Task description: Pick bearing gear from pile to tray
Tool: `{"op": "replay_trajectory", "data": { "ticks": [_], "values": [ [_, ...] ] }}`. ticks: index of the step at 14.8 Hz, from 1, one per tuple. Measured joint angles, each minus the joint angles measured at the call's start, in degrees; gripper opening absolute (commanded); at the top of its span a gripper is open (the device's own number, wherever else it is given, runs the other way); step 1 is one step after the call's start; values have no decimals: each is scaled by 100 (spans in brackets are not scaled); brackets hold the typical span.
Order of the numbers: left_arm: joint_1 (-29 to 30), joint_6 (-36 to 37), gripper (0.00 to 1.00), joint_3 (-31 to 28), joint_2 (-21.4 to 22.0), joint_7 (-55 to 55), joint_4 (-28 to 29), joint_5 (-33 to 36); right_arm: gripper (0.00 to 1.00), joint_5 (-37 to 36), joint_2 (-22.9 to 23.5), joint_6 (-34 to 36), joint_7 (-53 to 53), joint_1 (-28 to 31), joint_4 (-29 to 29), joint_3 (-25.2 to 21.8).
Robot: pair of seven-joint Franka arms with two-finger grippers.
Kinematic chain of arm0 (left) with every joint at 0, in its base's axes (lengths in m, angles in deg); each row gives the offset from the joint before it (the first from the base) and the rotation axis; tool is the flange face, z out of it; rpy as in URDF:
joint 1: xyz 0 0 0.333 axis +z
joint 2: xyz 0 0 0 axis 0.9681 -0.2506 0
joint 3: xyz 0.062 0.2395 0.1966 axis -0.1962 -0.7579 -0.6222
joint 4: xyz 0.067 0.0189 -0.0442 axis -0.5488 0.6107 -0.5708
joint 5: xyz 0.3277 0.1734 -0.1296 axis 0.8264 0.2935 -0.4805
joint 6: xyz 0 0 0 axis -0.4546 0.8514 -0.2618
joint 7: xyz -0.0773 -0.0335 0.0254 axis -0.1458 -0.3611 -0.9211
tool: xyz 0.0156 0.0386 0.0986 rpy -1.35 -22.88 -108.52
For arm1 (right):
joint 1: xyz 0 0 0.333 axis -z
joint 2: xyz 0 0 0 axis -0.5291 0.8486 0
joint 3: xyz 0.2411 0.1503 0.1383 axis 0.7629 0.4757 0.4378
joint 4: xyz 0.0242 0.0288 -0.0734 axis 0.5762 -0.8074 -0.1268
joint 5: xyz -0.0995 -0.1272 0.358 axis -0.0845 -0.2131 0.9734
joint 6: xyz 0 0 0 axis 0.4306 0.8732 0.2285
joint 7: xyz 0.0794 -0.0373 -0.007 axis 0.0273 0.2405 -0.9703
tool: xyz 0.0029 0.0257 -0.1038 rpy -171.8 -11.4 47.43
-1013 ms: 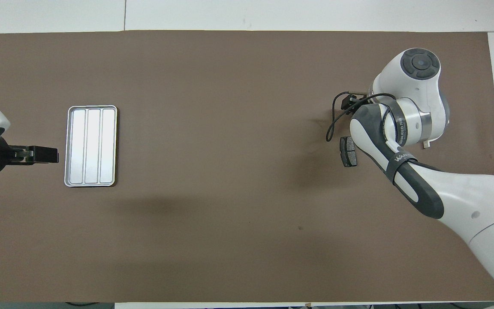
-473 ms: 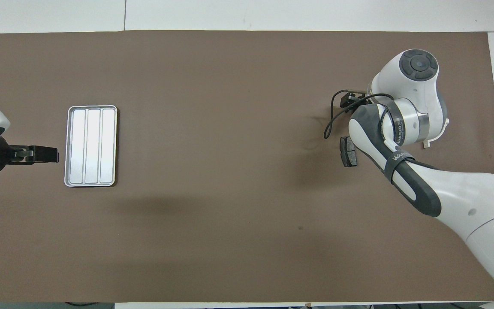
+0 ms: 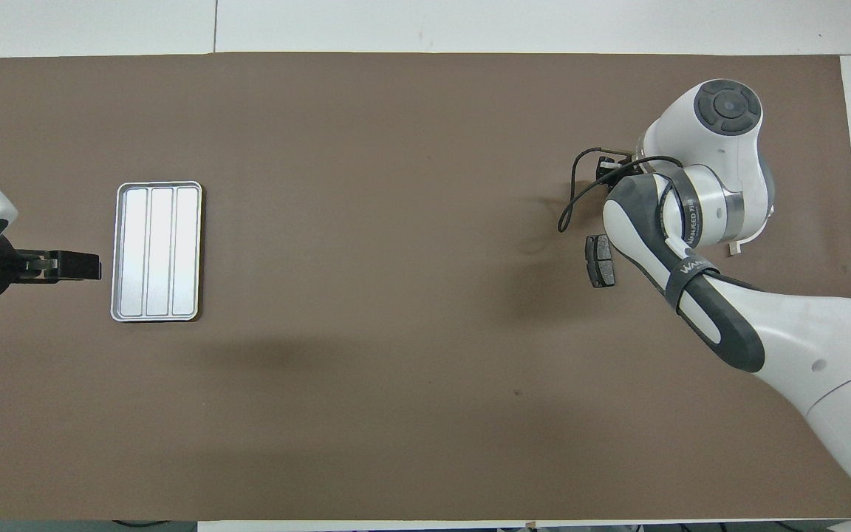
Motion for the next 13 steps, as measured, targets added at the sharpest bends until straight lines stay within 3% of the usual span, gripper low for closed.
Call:
{"op": "replay_trajectory", "data": {
  "ticks": [8,13],
  "values": [
    [0,-109,100,0,0,5,27,0,0,3,13,21,-10,5,6,1],
    [0,-129,100,0,0,38,64,0,0,-9,-50,1191,-560,-2,678,6]
  ]
}}
